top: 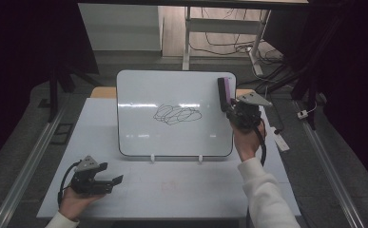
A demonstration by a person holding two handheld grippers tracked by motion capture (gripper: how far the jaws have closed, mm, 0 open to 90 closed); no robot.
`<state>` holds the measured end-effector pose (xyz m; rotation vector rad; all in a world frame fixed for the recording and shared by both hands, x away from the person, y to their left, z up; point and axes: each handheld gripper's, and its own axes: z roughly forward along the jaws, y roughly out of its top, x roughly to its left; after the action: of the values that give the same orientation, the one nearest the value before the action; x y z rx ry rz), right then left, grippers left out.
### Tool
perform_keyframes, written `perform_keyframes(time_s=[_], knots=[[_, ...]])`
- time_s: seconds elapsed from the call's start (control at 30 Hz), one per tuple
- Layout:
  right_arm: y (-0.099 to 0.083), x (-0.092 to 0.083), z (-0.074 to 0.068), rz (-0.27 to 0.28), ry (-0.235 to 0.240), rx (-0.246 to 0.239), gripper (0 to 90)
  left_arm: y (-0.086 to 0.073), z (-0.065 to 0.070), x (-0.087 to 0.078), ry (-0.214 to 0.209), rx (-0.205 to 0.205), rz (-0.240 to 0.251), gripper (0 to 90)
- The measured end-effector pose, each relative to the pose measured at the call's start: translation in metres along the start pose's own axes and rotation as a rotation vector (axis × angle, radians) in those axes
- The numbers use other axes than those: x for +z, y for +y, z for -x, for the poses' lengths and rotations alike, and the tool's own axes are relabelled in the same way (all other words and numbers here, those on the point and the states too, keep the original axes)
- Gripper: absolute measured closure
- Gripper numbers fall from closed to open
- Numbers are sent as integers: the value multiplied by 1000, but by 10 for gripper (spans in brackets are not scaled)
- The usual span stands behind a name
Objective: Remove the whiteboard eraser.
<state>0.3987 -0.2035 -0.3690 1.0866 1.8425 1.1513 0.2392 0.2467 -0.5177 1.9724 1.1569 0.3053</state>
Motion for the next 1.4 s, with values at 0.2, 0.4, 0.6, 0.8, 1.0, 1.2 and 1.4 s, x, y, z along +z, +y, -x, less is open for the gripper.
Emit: perform_keyframes(time_s=[0.2,0.4,0.6,0.8,1.0,1.2,1.4], knots=[[4,4,-10,-26,-52,-59,664,0,1,1,-1,0,-3,175],[1,12,-11,-57,-66,-62,594,0,1,1,0,1,-3,176],[-1,11,-11,-30,-75,-45,629,-1,-1,0,1,1,-2,176],[-3,3,-10,21,-78,-44,649,-1,-1,0,4,3,-3,176],[-6,-16,-20,54,-16,-88,650,0,-1,0,2,0,-3,176],[-25,-26,-30,46,32,-101,650,0,0,0,-1,-5,-2,176],[-49,-38,-39,36,119,-112,649,2,3,1,-9,-9,-2,178]])
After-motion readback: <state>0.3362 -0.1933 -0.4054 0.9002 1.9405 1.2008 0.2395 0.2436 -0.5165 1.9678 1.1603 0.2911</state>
